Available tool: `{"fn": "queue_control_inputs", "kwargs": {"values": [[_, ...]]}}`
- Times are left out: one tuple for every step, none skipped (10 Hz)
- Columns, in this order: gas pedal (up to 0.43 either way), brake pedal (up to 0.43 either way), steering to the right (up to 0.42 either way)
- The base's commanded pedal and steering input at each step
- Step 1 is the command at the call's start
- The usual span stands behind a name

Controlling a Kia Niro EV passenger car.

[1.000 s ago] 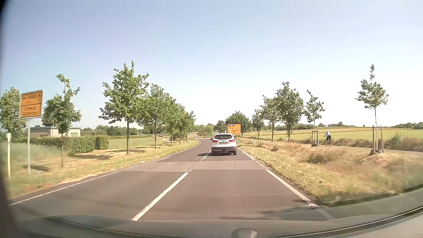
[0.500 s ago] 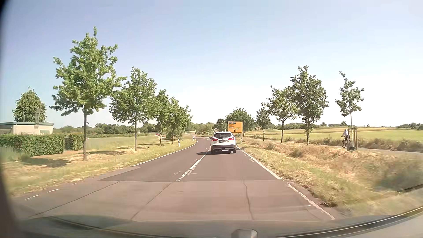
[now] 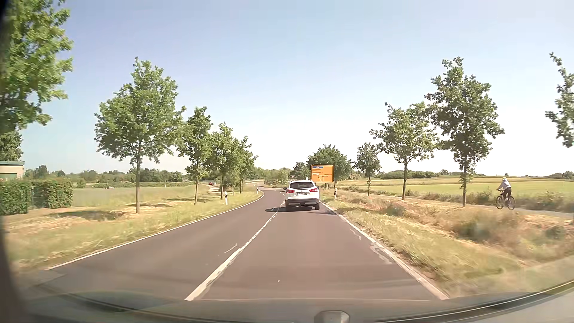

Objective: Follow the waypoints while adhering to traffic rules and regulations

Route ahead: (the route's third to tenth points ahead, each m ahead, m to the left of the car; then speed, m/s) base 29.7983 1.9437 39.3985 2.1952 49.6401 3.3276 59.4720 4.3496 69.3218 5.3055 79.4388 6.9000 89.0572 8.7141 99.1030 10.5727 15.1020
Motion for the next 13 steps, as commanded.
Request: {"fn": "queue_control_inputs", "kwargs": {"values": [[0.039,0.03,-0.002],[0.039,0.03,-0.003],[0.039,0.03,-0.003],[0.039,0.03,-0.003],[0.039,0.03,-0.004],[0.039,0.03,-0.004],[0.028,0.03,-0.004],[0.02,0.03,-0.004],[0.0,0.03,-0.004],[0.0,0.03,-0.004],[0.0,0.03,-0.004],[0.0,0.03,-0.004],[0.0,0.03,-0.004]]}}
